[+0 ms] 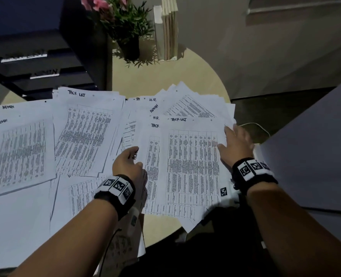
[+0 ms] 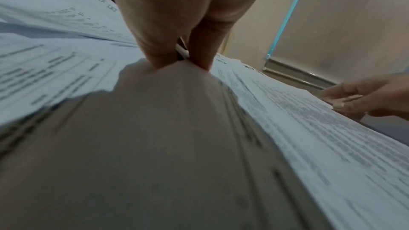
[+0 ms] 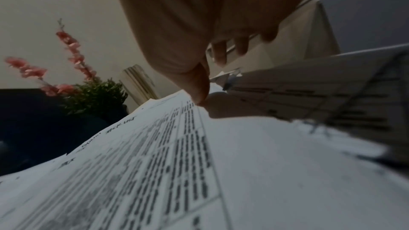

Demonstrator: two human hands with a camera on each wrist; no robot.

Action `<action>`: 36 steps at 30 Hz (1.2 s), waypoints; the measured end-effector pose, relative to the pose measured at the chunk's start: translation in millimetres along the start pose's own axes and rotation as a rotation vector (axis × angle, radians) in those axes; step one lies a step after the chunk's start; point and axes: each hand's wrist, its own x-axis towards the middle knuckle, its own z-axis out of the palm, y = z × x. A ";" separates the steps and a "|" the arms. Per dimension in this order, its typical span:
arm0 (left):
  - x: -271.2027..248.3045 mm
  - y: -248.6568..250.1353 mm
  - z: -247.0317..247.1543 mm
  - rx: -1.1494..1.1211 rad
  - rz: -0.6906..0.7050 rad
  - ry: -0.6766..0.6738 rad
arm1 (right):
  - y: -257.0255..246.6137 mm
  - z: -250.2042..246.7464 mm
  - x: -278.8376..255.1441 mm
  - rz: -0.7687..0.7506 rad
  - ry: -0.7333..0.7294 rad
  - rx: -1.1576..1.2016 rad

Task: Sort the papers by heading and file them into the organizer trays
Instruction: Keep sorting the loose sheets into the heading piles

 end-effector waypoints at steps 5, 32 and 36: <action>3.1 -2.3 -8.5 0.057 -0.065 -0.106 | -22.3 5.7 13.3 -0.041 -0.102 0.001; 28.0 -17.1 -18.9 0.225 -0.010 0.076 | -30.0 -5.0 -11.8 -0.077 -0.310 0.720; 19.6 -20.3 -24.7 0.175 0.024 0.175 | -38.0 -0.7 -15.5 -0.006 -0.194 0.784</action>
